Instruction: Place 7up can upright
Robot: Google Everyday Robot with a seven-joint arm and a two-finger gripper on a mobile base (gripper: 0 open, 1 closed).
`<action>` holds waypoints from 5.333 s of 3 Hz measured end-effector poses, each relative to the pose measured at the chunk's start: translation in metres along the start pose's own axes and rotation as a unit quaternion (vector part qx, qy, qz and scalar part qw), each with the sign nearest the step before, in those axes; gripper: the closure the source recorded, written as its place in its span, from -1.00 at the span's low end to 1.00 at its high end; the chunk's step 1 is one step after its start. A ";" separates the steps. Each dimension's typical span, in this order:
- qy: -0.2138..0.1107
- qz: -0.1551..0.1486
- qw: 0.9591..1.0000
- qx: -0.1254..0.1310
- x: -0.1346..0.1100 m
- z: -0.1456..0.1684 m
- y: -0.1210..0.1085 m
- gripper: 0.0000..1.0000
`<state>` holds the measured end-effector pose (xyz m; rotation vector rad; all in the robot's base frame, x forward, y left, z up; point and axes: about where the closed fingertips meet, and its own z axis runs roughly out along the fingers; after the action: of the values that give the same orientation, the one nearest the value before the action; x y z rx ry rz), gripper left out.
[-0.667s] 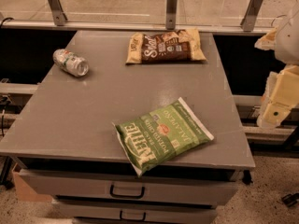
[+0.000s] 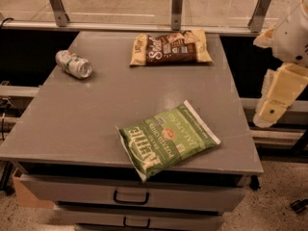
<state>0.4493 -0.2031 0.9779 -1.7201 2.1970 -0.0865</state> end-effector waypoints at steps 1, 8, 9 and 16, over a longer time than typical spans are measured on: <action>-0.043 -0.011 0.999 0.006 -0.050 0.018 -0.024 -1.00; -0.208 -0.012 0.978 -0.024 -0.416 0.157 -0.090 -1.00; -0.189 0.009 0.981 -0.043 -0.455 0.190 -0.090 -1.00; -0.036 0.101 0.992 -0.073 -0.476 0.300 -0.097 0.91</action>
Offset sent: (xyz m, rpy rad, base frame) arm 0.1383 0.2005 0.0233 0.2647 -0.1185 0.2283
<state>0.7277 0.2731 0.8324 -1.5349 2.3593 0.1876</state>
